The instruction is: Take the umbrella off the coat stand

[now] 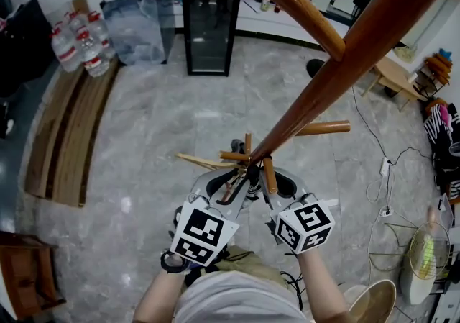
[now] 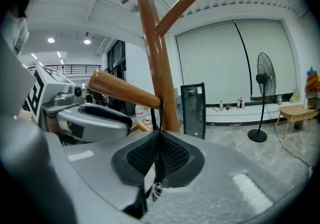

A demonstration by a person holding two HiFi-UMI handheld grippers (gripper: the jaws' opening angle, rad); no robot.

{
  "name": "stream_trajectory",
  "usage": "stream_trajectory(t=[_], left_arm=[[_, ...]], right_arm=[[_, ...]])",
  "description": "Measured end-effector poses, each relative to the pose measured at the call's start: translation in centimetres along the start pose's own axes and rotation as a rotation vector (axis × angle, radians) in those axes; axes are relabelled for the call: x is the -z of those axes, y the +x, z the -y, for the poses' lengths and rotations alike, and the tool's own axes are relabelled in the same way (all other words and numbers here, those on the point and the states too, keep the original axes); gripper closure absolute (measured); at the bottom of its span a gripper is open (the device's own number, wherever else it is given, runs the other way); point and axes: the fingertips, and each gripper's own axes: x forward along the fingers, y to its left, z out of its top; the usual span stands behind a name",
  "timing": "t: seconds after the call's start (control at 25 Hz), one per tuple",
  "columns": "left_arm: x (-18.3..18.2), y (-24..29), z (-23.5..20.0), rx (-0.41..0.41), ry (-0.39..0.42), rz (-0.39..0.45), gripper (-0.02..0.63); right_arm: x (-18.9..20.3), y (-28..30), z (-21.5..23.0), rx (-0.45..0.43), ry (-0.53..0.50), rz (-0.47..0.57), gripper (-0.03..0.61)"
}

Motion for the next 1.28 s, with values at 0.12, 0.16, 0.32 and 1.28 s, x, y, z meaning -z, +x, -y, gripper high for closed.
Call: stream_trajectory(t=[0.12,0.16,0.32,1.28], left_arm=[[-0.1,0.1,0.2,0.008,-0.004,0.004,0.517],[-0.1,0.2,0.2,0.01,-0.004,0.004,0.517],[-0.3,0.7,0.4,0.022,-0.006,0.007,0.52],[-1.4,3.9,1.4,0.108,-0.025,0.02,0.566]], right_arm=[[0.0,-0.1,-0.1,-0.001,-0.001,-0.004,0.574],[0.0,-0.1,-0.1,0.0,-0.001,-0.005,0.575],[-0.1,-0.4,-0.1,0.0,-0.007,-0.012,0.575],[-0.6,-1.8,-0.4,-0.001,-0.049,-0.008,0.575]])
